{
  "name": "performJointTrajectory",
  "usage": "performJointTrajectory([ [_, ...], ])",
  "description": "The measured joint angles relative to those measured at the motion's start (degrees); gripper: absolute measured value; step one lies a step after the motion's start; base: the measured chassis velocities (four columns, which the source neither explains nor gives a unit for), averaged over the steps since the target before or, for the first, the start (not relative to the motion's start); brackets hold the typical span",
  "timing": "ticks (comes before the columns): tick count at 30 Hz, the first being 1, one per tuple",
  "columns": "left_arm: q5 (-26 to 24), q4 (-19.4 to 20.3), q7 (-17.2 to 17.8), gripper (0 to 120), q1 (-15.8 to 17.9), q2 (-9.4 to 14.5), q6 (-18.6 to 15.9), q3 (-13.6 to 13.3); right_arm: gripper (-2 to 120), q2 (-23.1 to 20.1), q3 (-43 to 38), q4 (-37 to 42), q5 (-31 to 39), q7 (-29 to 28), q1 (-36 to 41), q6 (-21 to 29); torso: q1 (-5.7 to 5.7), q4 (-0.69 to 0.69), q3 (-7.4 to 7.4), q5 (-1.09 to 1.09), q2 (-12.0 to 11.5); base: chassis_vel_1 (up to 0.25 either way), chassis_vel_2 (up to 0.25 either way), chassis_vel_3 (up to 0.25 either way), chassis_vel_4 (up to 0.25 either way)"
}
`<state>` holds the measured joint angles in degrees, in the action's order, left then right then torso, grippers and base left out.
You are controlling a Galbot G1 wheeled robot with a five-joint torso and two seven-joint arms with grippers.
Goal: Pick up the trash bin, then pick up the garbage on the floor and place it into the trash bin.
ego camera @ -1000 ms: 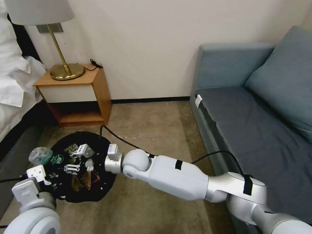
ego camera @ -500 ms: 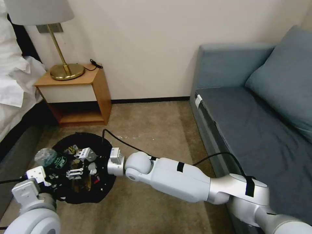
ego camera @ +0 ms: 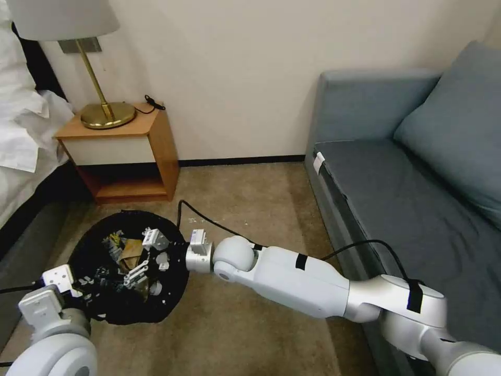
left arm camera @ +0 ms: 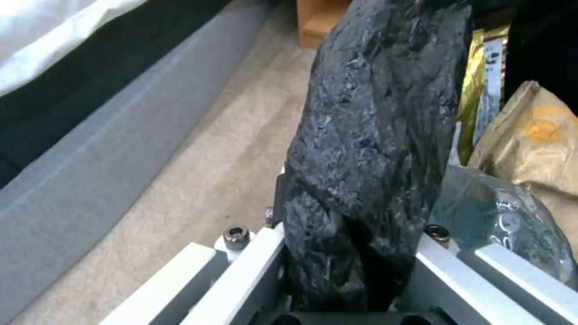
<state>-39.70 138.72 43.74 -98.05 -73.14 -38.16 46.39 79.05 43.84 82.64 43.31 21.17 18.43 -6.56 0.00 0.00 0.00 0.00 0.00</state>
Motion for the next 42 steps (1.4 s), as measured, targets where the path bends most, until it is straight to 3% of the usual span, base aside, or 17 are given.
performJointTrajectory([
  [10,-0.88,-1.26,0.0,1,0.53,0.42,0.0,0.15,100,-1.09,-5.83,4.22,-0.67,-6.96,2.88,-2.47,0.0,0.01,0.0,0.0,0.0,0.0,0.0,0.0,0.0],
  [13,-2.78,-1.83,0.18,1,0.66,0.58,-0.06,0.67,100,-0.7,-11.46,7.55,-4.76,-17.32,6.99,-4.72,0.0,0.01,0.0,0.0,0.0,0.0,0.0,0.0,0.0],
  [14,-2.78,-1.83,0.18,1,0.66,0.58,-0.06,0.67,100,-0.7,-11.46,7.55,-4.76,-17.32,6.99,-4.72,0.0,0.01,0.0,0.0,0.0,0.0,0.0,0.0,0.0],
  [16,-7.73,-1.83,1.63,1,0.23,0.4,-0.5,2.12,100,-1.36,-15.24,11.0,-7.95,-25.09,9.94,-4.94,0.0,0.0,0.0,0.01,0.0,0.0,0.0,0.0,0.0],
  [18,-10.67,-1.96,2.3,1,-0.15,0.28,-0.75,3.51,100,-2.96,-17.73,13.04,-9.96,-27.6,11.71,-4.62,0.0,0.0,0.0,0.01,0.0,0.0,0.0,0.0,0.0],
  [25,-16.48,-3.35,3.73,1,-0.22,0.55,-1.5,5.91,100,-6.49,-22.21,15.27,-14.52,-30.88,15.23,-3.51,0.0,-0.01,0.0,0.0,0.0,0.0,0.0,0.0,0.0],
  [29,-21.32,-5.11,4.84,1,0.71,1.02,-2.22,7.77,100,-7.44,-25.37,16.18,-16.55,-36.19,18.31,-2.25,0.0,-0.01,0.0,0.0,0.0,0.0,0.0,0.0,0.0],
  [33,-30.87,-7.29,6.18,1,1.71,1.35,-3.75,9.73,100,-7.9,-28.61,17.16,-18.28,-40.05,22.36,-1.56,0.0,-0.01,-0.01,0.01,0.0,0.0,0.0,0.0,0.0],
  [35,-31.89,-7.53,6.39,1,1.86,1.36,-3.82,9.87,100,-7.93,-28.82,17.33,-18.32,-40.25,22.69,-1.47,0.0,0.0,0.0,0.01,0.0,0.0,0.0,0.0,0.0],
  [36,-34.74,-8.58,7.12,1,2.44,1.35,-3.96,10.17,100,-8.08,-29.5,18.0,-18.38,-41.03,23.89,-1.16,0.0,-0.01,0.0,0.0,0.0,0.0,0.0,0.0,0.0],
  [42,-36.56,-11.44,8.02,1,3.25,1.09,-3.98,10.43,100,-8.88,-30.32,19.07,-18.22,-42.22,26.29,-0.86,0.0,0.0,0.0,-0.01,0.0,0.0,0.0,0.0,0.0],
])
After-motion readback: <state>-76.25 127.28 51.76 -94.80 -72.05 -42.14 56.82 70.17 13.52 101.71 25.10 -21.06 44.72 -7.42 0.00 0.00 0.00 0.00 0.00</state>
